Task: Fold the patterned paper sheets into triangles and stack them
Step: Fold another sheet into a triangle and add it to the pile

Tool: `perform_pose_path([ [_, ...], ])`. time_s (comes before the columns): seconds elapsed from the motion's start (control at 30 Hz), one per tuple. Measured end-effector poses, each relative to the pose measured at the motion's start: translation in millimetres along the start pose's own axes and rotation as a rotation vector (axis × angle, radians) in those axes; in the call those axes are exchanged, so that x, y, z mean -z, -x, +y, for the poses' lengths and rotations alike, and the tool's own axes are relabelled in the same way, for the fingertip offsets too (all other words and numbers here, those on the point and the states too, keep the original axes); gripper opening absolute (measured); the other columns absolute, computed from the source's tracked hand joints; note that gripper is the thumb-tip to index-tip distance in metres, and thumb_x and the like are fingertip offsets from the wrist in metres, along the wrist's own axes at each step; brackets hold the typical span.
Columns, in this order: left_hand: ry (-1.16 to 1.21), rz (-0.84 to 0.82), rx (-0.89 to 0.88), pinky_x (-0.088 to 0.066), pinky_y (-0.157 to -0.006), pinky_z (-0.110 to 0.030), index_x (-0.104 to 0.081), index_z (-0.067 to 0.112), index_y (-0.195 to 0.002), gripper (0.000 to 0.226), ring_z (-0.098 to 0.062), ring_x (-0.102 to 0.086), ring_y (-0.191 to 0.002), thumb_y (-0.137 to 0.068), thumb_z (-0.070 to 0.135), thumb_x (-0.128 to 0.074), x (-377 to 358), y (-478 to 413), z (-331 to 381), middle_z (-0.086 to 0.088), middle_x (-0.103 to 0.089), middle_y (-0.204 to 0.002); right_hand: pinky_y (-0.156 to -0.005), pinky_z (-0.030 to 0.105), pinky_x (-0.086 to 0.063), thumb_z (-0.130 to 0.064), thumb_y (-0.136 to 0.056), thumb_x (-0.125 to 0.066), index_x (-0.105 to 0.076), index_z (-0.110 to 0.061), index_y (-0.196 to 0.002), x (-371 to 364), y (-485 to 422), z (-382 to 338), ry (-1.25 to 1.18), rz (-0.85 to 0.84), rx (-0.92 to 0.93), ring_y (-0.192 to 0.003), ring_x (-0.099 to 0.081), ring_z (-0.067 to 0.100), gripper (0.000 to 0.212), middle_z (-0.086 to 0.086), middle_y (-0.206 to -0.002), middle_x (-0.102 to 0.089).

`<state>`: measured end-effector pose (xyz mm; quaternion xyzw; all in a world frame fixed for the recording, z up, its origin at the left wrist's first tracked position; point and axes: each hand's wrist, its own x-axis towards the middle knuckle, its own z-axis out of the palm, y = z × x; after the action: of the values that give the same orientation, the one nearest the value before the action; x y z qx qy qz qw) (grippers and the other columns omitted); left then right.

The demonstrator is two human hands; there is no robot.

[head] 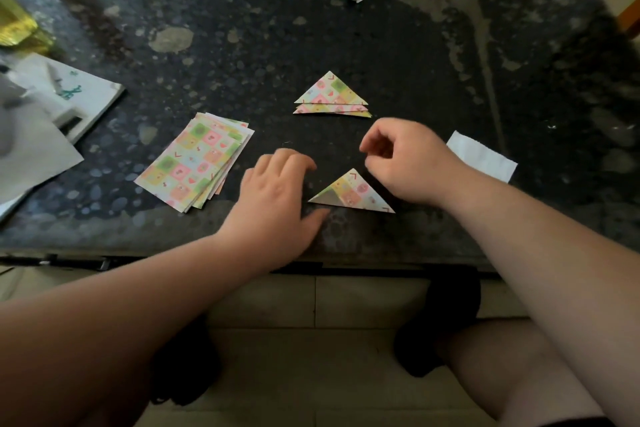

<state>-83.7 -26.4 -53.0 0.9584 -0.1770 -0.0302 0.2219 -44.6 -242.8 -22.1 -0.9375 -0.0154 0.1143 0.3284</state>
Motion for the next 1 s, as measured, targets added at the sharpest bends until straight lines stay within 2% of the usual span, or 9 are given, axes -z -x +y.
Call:
perform_pose_path([
  [0.1,-0.019,-0.104,0.003,-0.031,-0.111,-0.039,-0.055,0.028,-0.137,0.049,-0.019,-0.039,-0.128,-0.092,0.043,-0.068,-0.9,-11.5,-3.6,0.006,-0.048,-0.134,-0.072,0.027,-0.049,-0.021,-0.089,-0.07,-0.062,-0.028,-0.106,7.8,-0.2,1.5,0.089,-0.068,-0.137,-0.089,-0.062,0.008,0.02,-0.01,-0.095,-0.064],
  [0.27,0.022,-0.1,-0.136,-0.035,-0.1,-0.036,-0.072,0.026,-0.103,0.01,-0.017,-0.047,-0.117,-0.098,0.031,-0.064,-7.6,-17.1,-1.2,0.011,-0.057,-0.12,-0.087,0.035,-0.057,-0.042,-0.083,-0.08,-0.056,-0.029,-0.123,5.3,3.4,-0.5,0.15,-0.184,-0.271,-0.098,-0.063,0.013,0.049,-0.007,-0.111,-0.063],
  [0.33,0.174,-0.036,-0.159,-0.044,-0.096,-0.037,-0.066,0.029,-0.094,0.005,-0.015,-0.056,-0.109,-0.096,0.025,-0.067,-2.4,-19.6,2.3,0.011,-0.063,-0.114,-0.085,0.038,-0.061,-0.053,-0.08,-0.082,-0.055,-0.029,-0.13,9.2,5.4,-0.8,0.048,-0.226,-0.273,-0.099,-0.067,0.015,0.062,-0.004,-0.116,-0.064],
  [0.47,0.565,0.014,0.16,-0.052,-0.074,-0.032,-0.058,0.029,-0.09,0.012,-0.01,-0.068,-0.079,-0.099,0.023,-0.064,14.4,-29.9,9.6,0.007,-0.071,-0.086,-0.071,0.033,-0.059,-0.065,-0.063,-0.088,-0.059,-0.035,-0.127,37.1,17.1,2.5,-0.395,-0.432,-0.279,-0.091,-0.074,0.018,0.077,0.006,-0.113,-0.072],
  [0.57,0.924,-0.013,0.338,-0.057,-0.069,-0.043,-0.055,0.017,-0.092,0.012,-0.021,-0.073,-0.069,-0.101,0.013,-0.061,21.2,-36.1,13.0,-0.003,-0.074,-0.075,-0.059,0.025,-0.049,-0.049,-0.066,-0.092,-0.067,-0.027,-0.123,50.5,17.2,9.5,-0.646,-0.428,-0.182,-0.077,-0.065,0.018,0.067,0.009,-0.101,-0.073],
  [0.67,1.106,-0.091,0.451,-0.054,-0.058,-0.032,-0.055,0.009,-0.094,0.009,-0.016,-0.068,-0.058,-0.101,0.007,-0.06,23.8,-34.0,17.3,-0.008,-0.072,-0.07,-0.049,0.022,-0.039,-0.043,-0.083,-0.077,-0.074,-0.011,-0.106,37.5,10.5,9.2,-0.717,-0.333,-0.269,-0.063,-0.054,0.014,0.04,0.009,-0.084,-0.067],
  [0.73,1.183,-0.139,0.496,-0.053,-0.057,-0.028,-0.056,0.007,-0.096,0.006,-0.015,-0.066,-0.056,-0.1,0.005,-0.06,23.0,-31.5,19.6,-0.009,-0.073,-0.071,-0.046,0.022,-0.036,-0.028,-0.097,-0.067,-0.073,-0.009,-0.096,24.9,7.9,6.4,-0.737,-0.283,-0.36,-0.056,-0.05,0.013,0.021,0.008,-0.076,-0.065],
  [0.9,1.251,-0.221,0.514,-0.054,-0.059,-0.027,-0.061,0.009,-0.097,0.01,-0.015,-0.067,-0.061,-0.094,0.002,-0.067,26.7,-29.6,16.3,-0.009,-0.075,-0.08,-0.044,0.02,-0.032,-0.016,-0.102,-0.06,-0.067,-0.01,-0.082,13.2,4.5,0.4,-0.879,-0.25,-0.441,-0.049,-0.047,0.011,0.022,0.006,-0.067,-0.062],
  [1.0,1.236,-0.228,0.495,-0.053,-0.061,-0.027,-0.064,0.013,-0.088,0.013,-0.017,-0.067,-0.065,-0.09,0.002,-0.072,30.0,-28.5,13.2,-0.008,-0.074,-0.082,-0.042,0.018,-0.032,-0.016,-0.102,-0.06,-0.066,-0.009,-0.085,10.5,3.3,-1.1,-0.914,-0.235,-0.463,-0.05,-0.046,0.01,0.019,0.006,-0.069,-0.062],
])
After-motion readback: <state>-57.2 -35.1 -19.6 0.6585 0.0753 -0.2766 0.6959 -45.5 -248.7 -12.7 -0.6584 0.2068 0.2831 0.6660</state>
